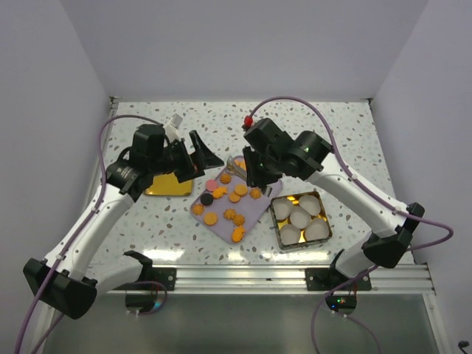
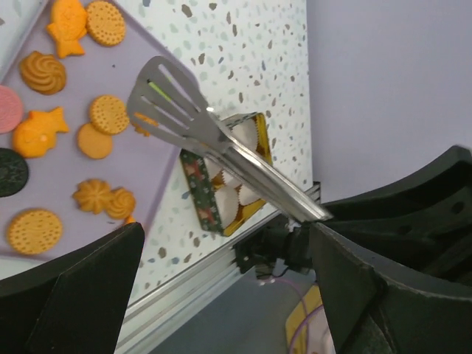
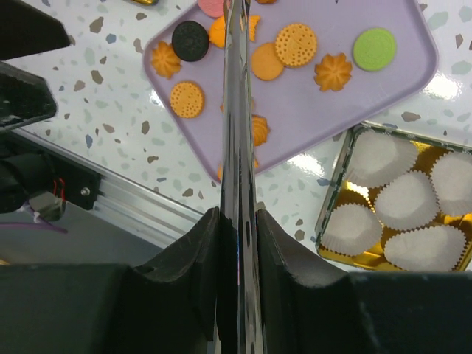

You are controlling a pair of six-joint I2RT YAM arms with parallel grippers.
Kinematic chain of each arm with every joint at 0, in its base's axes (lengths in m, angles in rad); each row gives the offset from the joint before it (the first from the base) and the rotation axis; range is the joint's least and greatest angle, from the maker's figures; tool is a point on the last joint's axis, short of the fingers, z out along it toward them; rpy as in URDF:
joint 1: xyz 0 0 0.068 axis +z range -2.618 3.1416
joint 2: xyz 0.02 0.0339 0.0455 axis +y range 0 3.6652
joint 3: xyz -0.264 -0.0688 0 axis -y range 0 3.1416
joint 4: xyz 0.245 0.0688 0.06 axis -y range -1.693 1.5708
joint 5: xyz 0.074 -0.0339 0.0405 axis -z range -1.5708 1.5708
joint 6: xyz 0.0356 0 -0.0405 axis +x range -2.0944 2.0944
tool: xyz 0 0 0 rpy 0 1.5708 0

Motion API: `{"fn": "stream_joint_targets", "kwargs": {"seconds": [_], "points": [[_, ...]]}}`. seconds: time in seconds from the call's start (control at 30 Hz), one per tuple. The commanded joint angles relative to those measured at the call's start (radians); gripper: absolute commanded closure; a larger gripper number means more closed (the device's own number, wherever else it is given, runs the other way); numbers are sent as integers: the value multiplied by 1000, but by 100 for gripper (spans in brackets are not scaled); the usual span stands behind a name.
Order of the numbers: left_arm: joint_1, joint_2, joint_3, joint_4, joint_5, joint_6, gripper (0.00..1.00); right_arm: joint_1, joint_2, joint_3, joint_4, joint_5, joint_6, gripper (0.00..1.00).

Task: Pack the cookies

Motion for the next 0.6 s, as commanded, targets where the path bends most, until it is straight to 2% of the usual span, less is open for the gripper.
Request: {"fn": "stream_joint_targets", "kwargs": {"seconds": [0.0, 0.27, 0.4, 0.57], "points": [[-38, 53, 86, 40, -8, -134, 0, 13, -56, 26, 76, 24, 33, 73], [-180, 212, 223, -5, -116, -292, 0, 32, -103, 25, 155, 86, 43, 76], [-217, 257, 254, 0, -182, -372, 0, 35, -128, 22, 184, 109, 40, 76], [-229, 312, 329, -45, -230, -401, 0, 36, -171, -1, 231, 123, 33, 77]]}}
